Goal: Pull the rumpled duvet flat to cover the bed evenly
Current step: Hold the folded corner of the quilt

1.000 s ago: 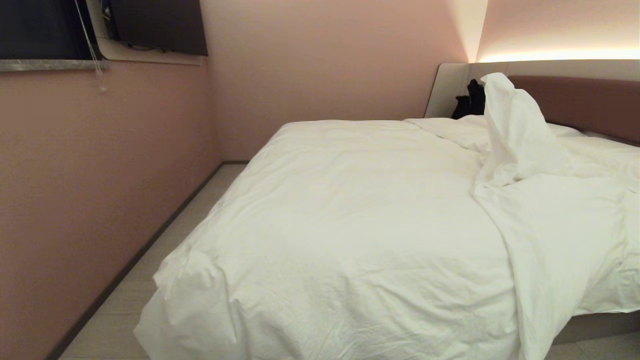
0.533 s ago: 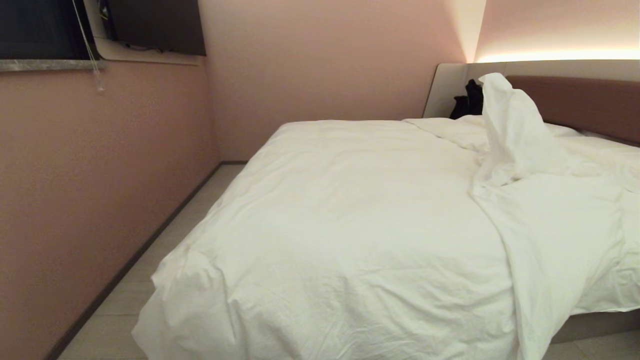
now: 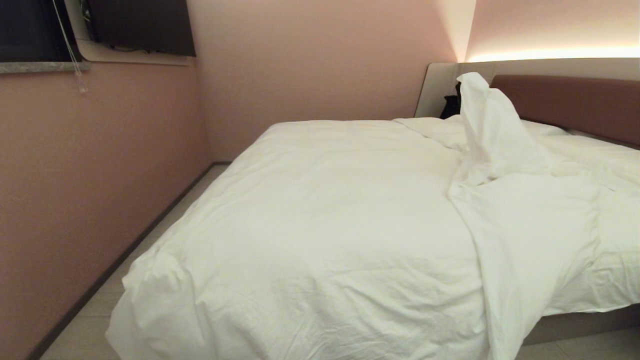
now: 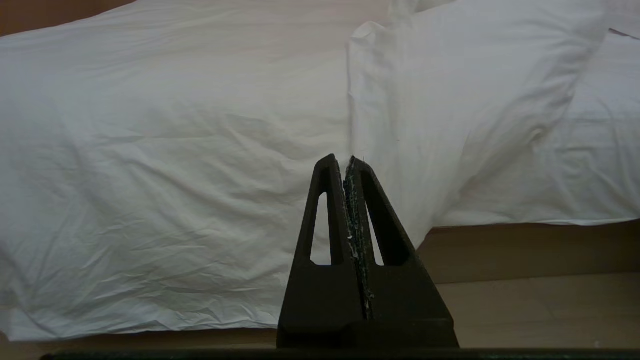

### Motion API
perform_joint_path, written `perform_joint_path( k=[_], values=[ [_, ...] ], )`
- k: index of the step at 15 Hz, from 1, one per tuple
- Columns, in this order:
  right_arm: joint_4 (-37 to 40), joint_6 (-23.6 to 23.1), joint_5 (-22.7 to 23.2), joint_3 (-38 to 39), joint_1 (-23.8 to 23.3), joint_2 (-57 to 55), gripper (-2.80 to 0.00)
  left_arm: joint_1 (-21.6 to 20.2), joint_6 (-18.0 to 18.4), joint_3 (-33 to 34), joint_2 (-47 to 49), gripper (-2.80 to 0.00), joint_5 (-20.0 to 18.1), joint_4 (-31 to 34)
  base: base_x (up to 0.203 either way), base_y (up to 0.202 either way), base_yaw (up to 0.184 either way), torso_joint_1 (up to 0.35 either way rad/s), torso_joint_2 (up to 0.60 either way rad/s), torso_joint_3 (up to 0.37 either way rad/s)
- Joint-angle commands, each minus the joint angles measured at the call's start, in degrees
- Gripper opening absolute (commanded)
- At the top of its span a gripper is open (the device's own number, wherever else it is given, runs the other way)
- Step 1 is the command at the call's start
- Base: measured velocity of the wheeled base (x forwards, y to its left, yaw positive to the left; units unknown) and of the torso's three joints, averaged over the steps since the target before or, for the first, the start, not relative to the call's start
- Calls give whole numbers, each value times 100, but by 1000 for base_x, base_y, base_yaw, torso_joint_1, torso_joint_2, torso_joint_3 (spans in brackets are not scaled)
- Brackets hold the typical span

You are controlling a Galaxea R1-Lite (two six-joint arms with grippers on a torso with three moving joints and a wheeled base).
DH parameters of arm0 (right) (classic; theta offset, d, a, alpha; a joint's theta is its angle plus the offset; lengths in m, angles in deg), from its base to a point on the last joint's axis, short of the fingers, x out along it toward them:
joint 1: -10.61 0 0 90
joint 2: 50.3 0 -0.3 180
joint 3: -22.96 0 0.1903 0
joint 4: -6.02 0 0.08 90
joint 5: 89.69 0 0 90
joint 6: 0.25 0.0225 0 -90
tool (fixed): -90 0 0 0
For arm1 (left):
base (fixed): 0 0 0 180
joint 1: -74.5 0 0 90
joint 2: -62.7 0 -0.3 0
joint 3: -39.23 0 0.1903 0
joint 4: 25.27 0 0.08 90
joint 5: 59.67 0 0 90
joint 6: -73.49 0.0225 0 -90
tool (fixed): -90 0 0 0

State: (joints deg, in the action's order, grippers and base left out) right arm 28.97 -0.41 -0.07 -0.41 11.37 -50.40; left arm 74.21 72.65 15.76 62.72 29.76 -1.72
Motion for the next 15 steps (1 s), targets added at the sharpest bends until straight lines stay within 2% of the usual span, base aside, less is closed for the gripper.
perform_joint_path(
  k=[1, 15],
  values=[
    [-2, -2, 3, 0, 2, -7, -280, -6, 5, 1, 6, -280, 12, 8, 0, -193, 3, 2, 2, 2],
    [-2, -2, 3, 0, 2, 1, -280, 3, -13, 10, 6, -280, 21, -9, 0, -194, -1, 1, 2, 1]
  ],
)
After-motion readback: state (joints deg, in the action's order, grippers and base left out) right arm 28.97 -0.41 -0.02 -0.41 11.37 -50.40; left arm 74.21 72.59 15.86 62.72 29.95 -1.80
